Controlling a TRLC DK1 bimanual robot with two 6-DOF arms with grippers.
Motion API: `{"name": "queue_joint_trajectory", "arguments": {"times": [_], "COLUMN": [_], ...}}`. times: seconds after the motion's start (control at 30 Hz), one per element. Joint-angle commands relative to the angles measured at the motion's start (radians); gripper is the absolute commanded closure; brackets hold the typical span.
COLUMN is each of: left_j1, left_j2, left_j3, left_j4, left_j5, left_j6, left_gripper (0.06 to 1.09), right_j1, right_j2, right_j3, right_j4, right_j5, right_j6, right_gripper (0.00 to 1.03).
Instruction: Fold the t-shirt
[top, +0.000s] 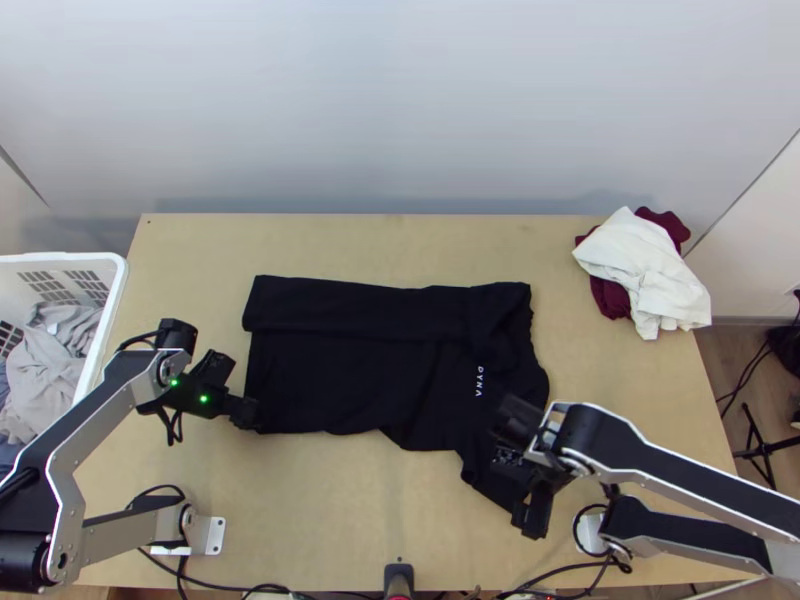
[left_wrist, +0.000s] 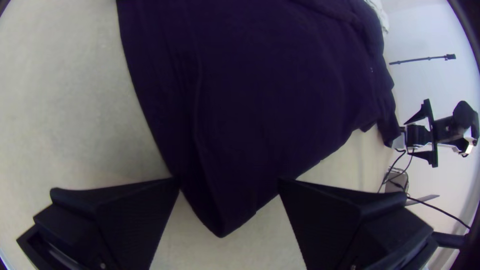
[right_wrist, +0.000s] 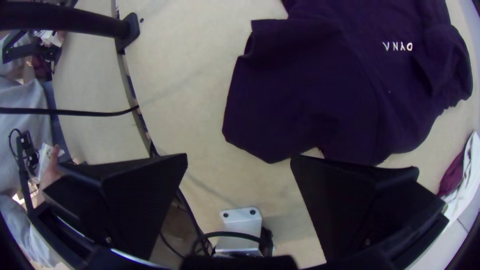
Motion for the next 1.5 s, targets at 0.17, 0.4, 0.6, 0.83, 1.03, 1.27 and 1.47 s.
{"name": "queue_joint_trajectory", "arguments": {"times": [0.17,0.4,0.6,0.83,1.03,1.27,1.47], "left_j1": [-0.100,-0.114,-0.146,-0.163,-0.160,-0.158,-0.155], "left_j2": [0.058,0.027,-0.005,-0.025,-0.043,-0.057,-0.045], "left_j3": [0.000,0.007,0.014,0.033,0.055,0.081,0.098], "left_j4": [0.069,0.051,0.020,-0.008,-0.026,-0.032,-0.037], "left_j5": [-0.002,-0.002,0.000,0.042,0.062,0.062,0.062], "left_j6": [-0.081,-0.091,-0.094,-0.085,-0.090,-0.105,-0.110], "left_gripper": [0.12,0.12,0.18,0.88,1.05,1.05,1.05], "right_j1": [0.126,0.151,0.143,0.129,0.111,0.111,0.111], "right_j2": [0.073,0.099,0.111,0.109,0.122,0.143,0.160], "right_j3": [-0.026,-0.067,-0.059,-0.076,-0.092,-0.133,-0.144], "right_j4": [0.151,0.171,0.175,0.177,0.209,0.252,0.281], "right_j5": [0.056,0.067,0.104,0.121,0.122,0.129,0.227], "right_j6": [0.075,0.071,0.063,0.075,0.069,0.069,0.058], "right_gripper": [0.07,0.19,0.19,0.19,0.19,0.19,0.24]}}
